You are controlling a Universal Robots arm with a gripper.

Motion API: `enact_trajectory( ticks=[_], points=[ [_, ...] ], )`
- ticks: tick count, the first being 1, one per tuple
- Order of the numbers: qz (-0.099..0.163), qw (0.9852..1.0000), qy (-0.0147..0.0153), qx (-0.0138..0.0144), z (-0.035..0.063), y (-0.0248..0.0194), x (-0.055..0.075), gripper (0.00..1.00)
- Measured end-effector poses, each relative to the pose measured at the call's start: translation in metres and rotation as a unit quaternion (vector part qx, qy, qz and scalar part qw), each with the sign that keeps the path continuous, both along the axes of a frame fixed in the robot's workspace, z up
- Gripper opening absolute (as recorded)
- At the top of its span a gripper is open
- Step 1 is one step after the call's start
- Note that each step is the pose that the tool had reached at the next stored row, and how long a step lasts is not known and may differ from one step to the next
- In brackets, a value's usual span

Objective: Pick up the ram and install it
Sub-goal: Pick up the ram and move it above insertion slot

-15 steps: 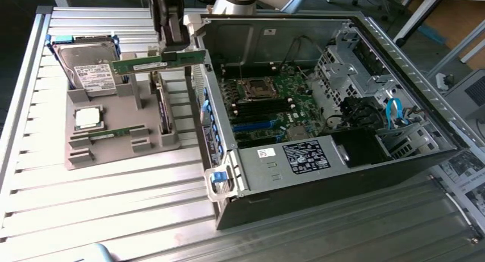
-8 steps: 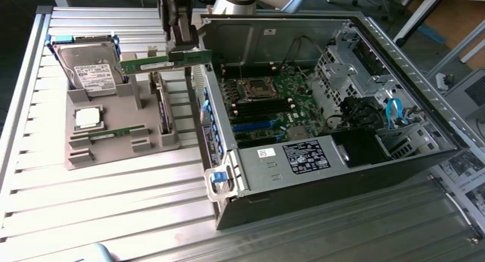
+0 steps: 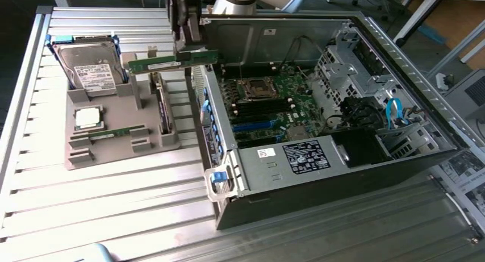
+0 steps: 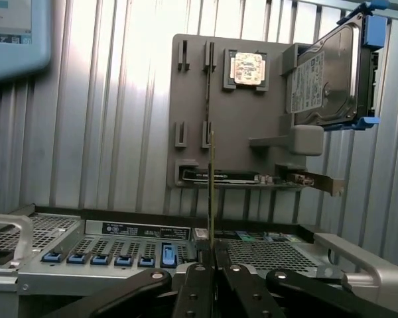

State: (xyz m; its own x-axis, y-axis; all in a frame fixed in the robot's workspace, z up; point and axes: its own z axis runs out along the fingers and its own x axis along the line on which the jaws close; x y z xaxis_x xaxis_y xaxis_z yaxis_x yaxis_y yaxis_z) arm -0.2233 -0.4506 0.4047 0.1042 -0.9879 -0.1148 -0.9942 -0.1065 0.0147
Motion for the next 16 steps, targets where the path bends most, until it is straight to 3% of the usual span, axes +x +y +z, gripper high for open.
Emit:
enact_trajectory(
  ticks=[16],
  points=[
    [0.0,1.0,0.0,-0.0005,0.0,0.0,0.018,0.12]
  ],
)
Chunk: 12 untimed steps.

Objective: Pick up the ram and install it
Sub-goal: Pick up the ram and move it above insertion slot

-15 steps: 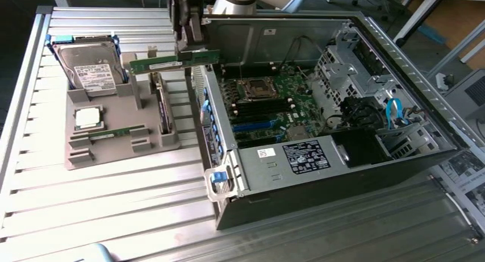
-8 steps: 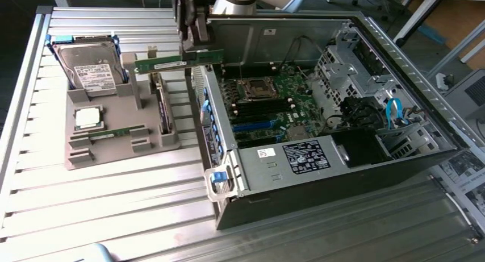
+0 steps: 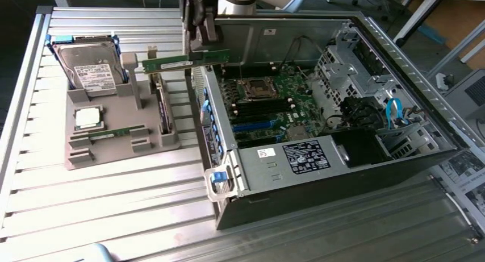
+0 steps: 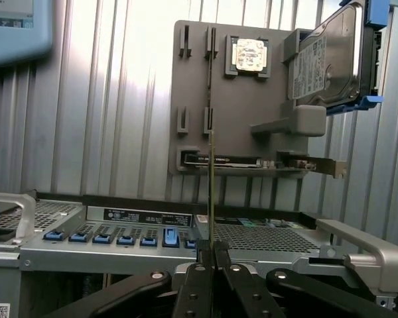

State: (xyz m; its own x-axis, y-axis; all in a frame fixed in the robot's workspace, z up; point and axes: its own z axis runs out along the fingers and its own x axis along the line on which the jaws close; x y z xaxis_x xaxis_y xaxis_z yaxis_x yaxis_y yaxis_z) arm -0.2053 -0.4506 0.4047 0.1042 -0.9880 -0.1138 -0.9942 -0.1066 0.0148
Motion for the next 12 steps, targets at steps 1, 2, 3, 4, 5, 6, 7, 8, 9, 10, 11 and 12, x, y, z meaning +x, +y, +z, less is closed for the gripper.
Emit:
enact_trajectory(
  ticks=[1,2,3,4,5,6,7,8,9,10,11,12],
  points=[
    [0.0,1.0,0.0,-0.0001,0.0,0.0,0.002,0.12],
    [0.0,1.0,0.0,-0.0001,0.0,0.0,0.003,0.12],
    [0.0,1.0,0.0,-0.0001,0.0,0.0,0.004,0.12],
    [0.0,1.0,0.0,-0.0001,0.0,0.0,0.005,0.12],
    [0.0,1.0,0.0,-0.0002,0.0,0.0,0.006,0.12],
    [0.0,1.0,0.0,-0.0003,0.0,0.0,0.007,0.12],
    [0.0,1.0,0.0,-0.0003,0.0,0.0,0.008,0.12],
    [0.0,1.0,0.0,-0.0004,0.0,0.0001,0.009,0.12],
    [0.0,1.0,0.0,-0.0005,0.0,0.0,0.01,0.12],
    [0.0,1.0,0.0,-0.0006,0.0,0.0001,0.011,0.12],
    [0.0,1.0,-0.0001,-0.0006,0.0,0.0001,0.012,0.12],
    [0.0,1.0,0.0,-0.0008,0.0,0.0001,0.012,0.12]
  ],
)
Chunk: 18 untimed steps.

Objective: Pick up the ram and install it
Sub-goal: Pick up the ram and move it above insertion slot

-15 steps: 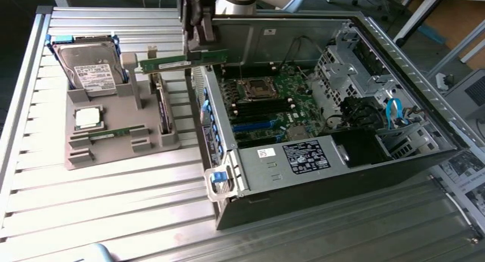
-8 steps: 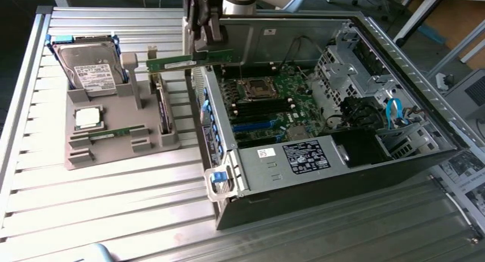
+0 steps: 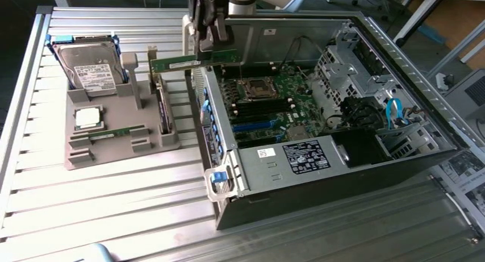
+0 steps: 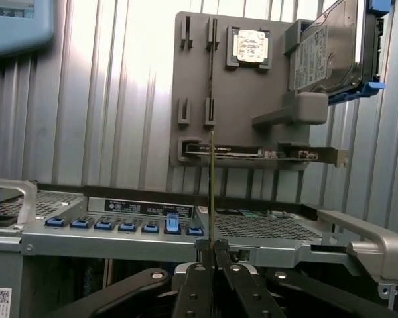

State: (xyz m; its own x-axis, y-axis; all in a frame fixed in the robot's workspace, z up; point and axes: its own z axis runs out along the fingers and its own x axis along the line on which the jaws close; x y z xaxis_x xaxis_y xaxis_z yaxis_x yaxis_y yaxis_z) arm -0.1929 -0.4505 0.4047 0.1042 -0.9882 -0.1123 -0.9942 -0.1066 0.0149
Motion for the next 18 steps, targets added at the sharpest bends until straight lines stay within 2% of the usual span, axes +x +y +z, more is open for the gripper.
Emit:
enact_trajectory(
  ticks=[14,18],
  points=[
    [0.0,1.0,0.0,-0.003,0.0,0.0004,0.016,0.12],
    [0.0,1.0,0.0,-0.0048,0.0,0.0008,0.019,0.12]
  ],
)
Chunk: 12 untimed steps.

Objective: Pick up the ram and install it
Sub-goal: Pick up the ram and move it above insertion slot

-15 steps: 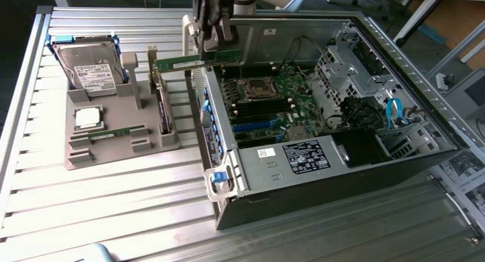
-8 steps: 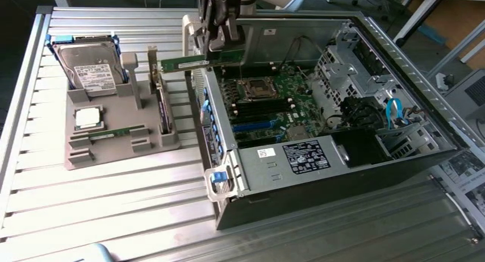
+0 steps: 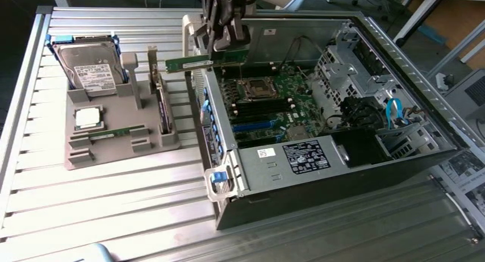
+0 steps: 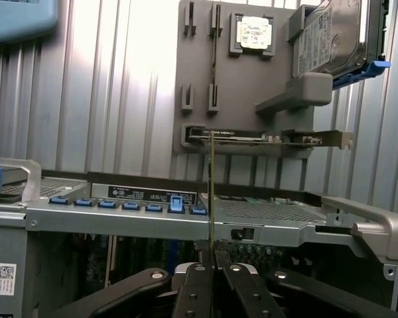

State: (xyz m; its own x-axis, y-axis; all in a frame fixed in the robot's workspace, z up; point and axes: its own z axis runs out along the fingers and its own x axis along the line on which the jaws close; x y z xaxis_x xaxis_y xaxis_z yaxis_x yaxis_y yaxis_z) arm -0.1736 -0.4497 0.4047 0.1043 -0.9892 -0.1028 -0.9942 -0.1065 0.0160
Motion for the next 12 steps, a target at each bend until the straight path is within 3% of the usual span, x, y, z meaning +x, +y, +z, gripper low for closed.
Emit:
enact_trajectory(
  ticks=[12],
  points=[
    [0.0,1.0,0.0,-0.0015,0.0,0.0002,0.0063,0.12]
  ],
)
